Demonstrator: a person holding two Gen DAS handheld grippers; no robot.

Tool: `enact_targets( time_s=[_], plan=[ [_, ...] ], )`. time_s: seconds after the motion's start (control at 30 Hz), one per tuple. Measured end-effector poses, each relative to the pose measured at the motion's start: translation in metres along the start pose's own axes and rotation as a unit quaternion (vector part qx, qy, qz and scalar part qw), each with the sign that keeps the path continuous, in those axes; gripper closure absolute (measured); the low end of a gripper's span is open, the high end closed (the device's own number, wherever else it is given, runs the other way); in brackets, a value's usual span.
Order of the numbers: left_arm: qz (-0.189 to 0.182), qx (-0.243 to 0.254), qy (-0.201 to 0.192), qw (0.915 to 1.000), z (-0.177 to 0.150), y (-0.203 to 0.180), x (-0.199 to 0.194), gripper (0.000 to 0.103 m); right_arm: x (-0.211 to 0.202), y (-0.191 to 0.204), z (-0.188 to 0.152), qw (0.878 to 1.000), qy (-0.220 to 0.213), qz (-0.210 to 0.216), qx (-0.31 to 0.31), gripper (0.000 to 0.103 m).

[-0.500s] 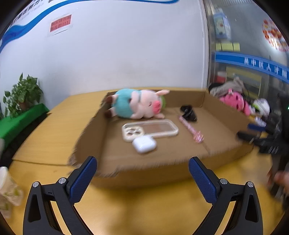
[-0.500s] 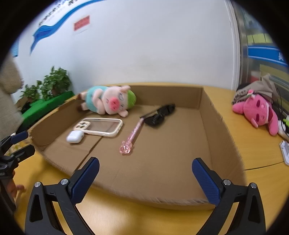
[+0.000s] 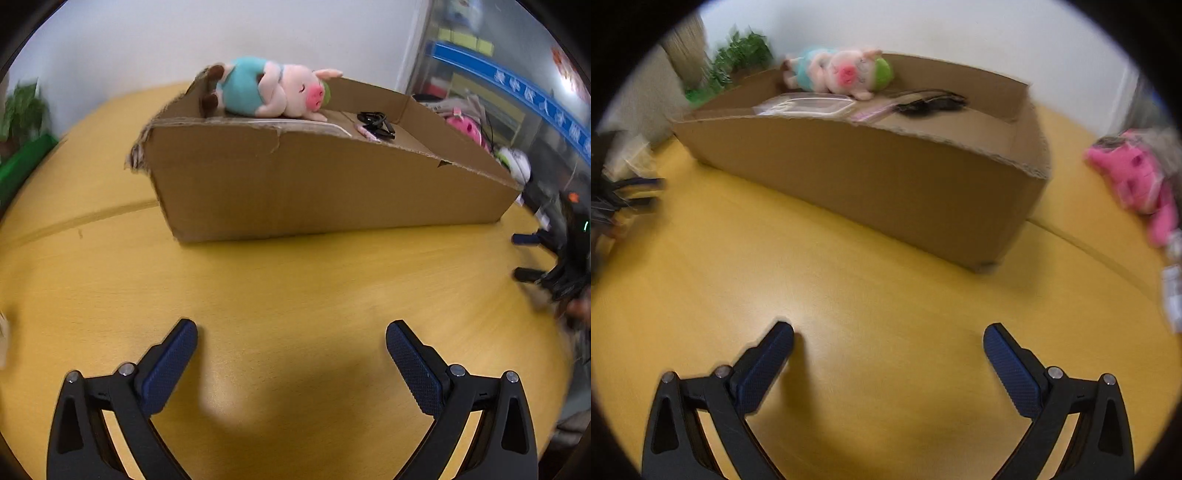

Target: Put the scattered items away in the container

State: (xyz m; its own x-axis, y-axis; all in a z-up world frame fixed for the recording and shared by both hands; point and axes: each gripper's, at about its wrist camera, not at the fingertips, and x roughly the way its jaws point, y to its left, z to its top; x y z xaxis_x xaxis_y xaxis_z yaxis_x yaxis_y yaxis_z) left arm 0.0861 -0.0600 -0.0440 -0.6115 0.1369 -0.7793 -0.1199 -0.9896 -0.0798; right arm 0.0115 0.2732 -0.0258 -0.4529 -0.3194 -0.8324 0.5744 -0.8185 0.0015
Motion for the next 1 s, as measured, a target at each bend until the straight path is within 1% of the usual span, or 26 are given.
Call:
enact_targets(
  time_s=[0.03,0.13,0.23,0.3,0.4,0.5,0.57,1.0],
  plan=[
    [0.017,0.018,0.007,0.9997,0.001,-0.004,0.003,0.000,0.001,-0.001,0.001,1.000,-0.001,0.003,-0.010,0.000],
    [0.013,0.044,0.011,0.9989,0.002,-0.009,0.004,0.000,0.002,-0.006,0.004,0.998,-0.019,0.031,-0.046,0.000],
    [-0.005,0.065,0.012,0.9978,0.000,-0.007,0.004,0.000,0.006,-0.012,0.006,0.995,-0.020,0.057,-0.082,0.000],
    [-0.024,0.089,0.013,0.9957,-0.001,-0.002,0.003,0.000,0.010,-0.015,0.006,0.992,-0.022,0.071,-0.102,0.000],
    [-0.042,0.112,0.017,0.9927,0.009,0.007,0.008,0.000,0.012,-0.023,0.006,0.988,-0.024,0.086,-0.123,0.000],
    [-0.043,0.115,0.020,0.9923,0.019,0.011,0.014,0.000,0.013,-0.030,0.007,0.985,-0.023,0.100,-0.141,0.000],
    [-0.043,0.115,0.021,0.9922,0.023,0.012,0.017,0.000,0.012,-0.030,0.007,0.985,-0.022,0.100,-0.142,0.000],
    [-0.041,0.114,0.021,0.9924,0.021,0.011,0.016,0.000,0.012,-0.029,0.007,0.984,-0.022,0.100,-0.143,0.000]
  ],
)
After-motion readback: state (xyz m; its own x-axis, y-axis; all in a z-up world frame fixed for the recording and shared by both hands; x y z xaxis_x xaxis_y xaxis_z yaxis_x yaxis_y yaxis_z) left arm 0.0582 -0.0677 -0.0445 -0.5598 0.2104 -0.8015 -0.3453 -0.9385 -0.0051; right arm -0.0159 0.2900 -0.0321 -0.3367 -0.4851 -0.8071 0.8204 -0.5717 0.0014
